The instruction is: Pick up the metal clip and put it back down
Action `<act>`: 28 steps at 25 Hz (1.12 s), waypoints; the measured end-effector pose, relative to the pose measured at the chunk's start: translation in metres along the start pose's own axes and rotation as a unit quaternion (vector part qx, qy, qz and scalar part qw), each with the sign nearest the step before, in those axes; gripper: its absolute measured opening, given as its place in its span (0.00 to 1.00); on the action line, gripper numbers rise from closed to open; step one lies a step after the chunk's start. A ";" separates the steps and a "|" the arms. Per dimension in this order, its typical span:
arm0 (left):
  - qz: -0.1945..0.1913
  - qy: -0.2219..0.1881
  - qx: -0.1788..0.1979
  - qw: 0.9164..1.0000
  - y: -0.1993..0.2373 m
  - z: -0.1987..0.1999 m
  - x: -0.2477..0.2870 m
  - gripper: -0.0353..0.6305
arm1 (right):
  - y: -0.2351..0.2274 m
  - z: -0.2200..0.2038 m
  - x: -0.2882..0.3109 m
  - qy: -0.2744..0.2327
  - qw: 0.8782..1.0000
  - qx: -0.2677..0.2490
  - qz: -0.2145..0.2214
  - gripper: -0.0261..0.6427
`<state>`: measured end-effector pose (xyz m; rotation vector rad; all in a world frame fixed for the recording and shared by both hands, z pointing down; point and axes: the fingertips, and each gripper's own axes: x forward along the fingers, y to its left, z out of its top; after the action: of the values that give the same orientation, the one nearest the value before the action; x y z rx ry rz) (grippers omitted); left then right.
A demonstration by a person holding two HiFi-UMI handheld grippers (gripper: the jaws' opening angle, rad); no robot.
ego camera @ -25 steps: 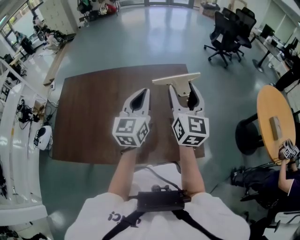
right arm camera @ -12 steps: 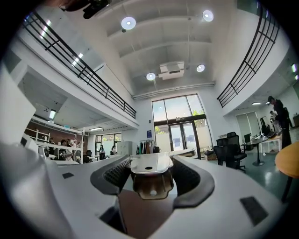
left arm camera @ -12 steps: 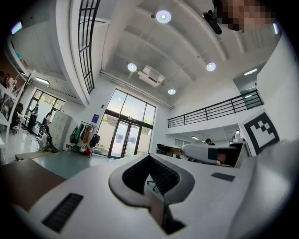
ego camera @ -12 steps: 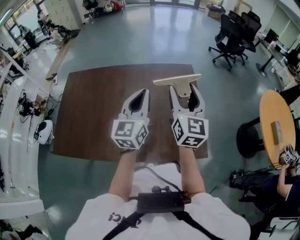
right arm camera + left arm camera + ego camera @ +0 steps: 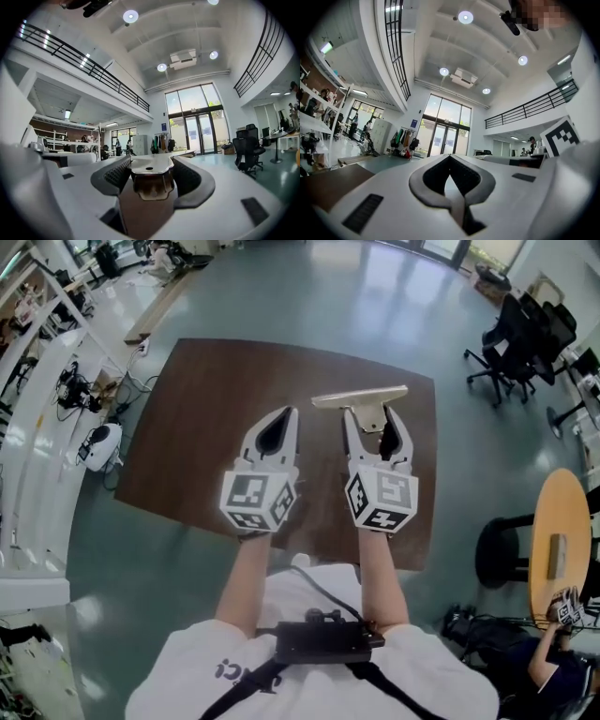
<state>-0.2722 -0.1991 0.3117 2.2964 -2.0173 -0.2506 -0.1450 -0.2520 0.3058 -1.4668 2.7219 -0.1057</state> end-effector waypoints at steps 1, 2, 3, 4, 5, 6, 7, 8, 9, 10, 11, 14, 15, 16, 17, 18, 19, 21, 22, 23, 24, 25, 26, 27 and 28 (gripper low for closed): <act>0.009 0.001 -0.001 1.000 0.006 -0.003 -0.003 0.07 | 0.005 -0.007 0.005 0.006 1.000 0.002 0.006 0.48; 0.017 0.003 -0.001 1.000 0.012 -0.006 -0.006 0.07 | 0.011 -0.013 0.009 0.012 1.000 0.004 0.011 0.48; 0.024 0.005 -0.002 1.000 0.018 -0.010 -0.009 0.07 | 0.016 -0.020 0.013 0.018 1.000 0.006 0.016 0.48; 0.030 0.009 -0.004 1.000 0.024 -0.015 -0.011 0.07 | 0.021 -0.026 0.018 0.024 0.999 0.008 0.020 0.48; 0.035 0.012 -0.006 0.999 0.030 -0.019 -0.011 0.07 | 0.025 -0.032 0.023 0.030 0.999 0.010 0.024 0.48; 0.039 0.016 -0.009 0.999 0.035 -0.024 -0.011 0.07 | 0.028 -0.039 0.028 0.036 0.999 0.011 0.027 0.48; 0.043 0.020 -0.012 0.999 0.040 -0.029 -0.010 0.07 | 0.031 -0.045 0.033 0.042 0.999 0.013 0.030 0.48; 0.047 0.024 -0.017 0.998 0.044 -0.033 -0.009 0.07 | 0.032 -0.052 0.038 0.049 0.998 0.014 0.032 0.48; 0.050 0.026 -0.021 0.998 0.048 -0.037 -0.008 0.07 | 0.033 -0.059 0.043 0.056 0.998 0.015 0.033 0.48; 0.053 0.029 -0.024 0.998 0.051 -0.040 -0.006 0.07 | 0.033 -0.067 0.048 0.065 0.997 0.015 0.033 0.48; 0.057 0.032 -0.026 0.998 0.056 -0.044 -0.004 0.07 | 0.032 -0.077 0.053 0.073 0.997 0.017 0.033 0.48; 0.068 0.044 -0.032 0.996 0.068 -0.059 0.002 0.07 | 0.029 -0.108 0.067 0.101 0.994 0.020 0.029 0.48; 0.071 0.049 -0.036 0.996 0.072 -0.065 0.004 0.07 | 0.028 -0.120 0.072 0.109 0.993 0.019 0.028 0.48; 0.073 0.055 -0.039 0.995 0.074 -0.073 0.006 0.07 | 0.025 -0.132 0.076 0.118 0.993 0.019 0.025 0.48; 0.075 0.062 -0.043 0.994 0.076 -0.080 0.008 0.07 | 0.023 -0.146 0.079 0.129 0.991 0.018 0.021 0.48; 0.077 0.069 -0.047 0.994 0.077 -0.088 0.009 0.07 | 0.020 -0.162 0.082 0.141 0.990 0.018 0.016 0.48; 0.078 0.077 -0.050 0.993 0.078 -0.096 0.011 0.07 | 0.017 -0.178 0.084 0.154 0.988 0.018 0.011 0.48; 0.079 0.092 -0.054 0.991 0.082 -0.111 0.012 0.07 | 0.014 -0.211 0.088 0.183 0.983 0.021 -0.001 0.48; 0.079 0.099 -0.056 0.990 0.083 -0.118 0.013 0.07 | 0.012 -0.227 0.089 0.198 0.980 0.024 -0.006 0.48; 0.080 0.106 -0.057 0.989 0.085 -0.125 0.013 0.07 | 0.010 -0.243 0.089 0.212 0.977 0.028 -0.010 0.48; 0.081 0.114 -0.058 0.988 0.086 -0.133 0.013 0.07 | 0.009 -0.260 0.089 0.226 0.974 0.033 -0.014 0.48; 0.082 0.121 -0.060 0.987 0.088 -0.142 0.012 0.07 | 0.008 -0.277 0.088 0.239 0.970 0.036 -0.016 0.48; 0.084 0.129 -0.063 0.986 0.090 -0.151 0.011 0.07 | 0.007 -0.293 0.086 0.253 0.967 0.037 -0.019 0.48; 0.085 0.136 -0.066 0.985 0.092 -0.160 0.009 0.07 | 0.006 -0.309 0.083 0.267 0.963 0.037 -0.022 0.48; 0.087 0.143 -0.068 0.984 0.093 -0.168 0.007 0.07 | 0.006 -0.324 0.080 0.279 0.959 0.037 -0.025 0.48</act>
<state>-0.3339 -0.2275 0.4915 1.9347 -1.9698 -0.0409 -0.2183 -0.3034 0.6269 -1.6947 3.0422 -0.7203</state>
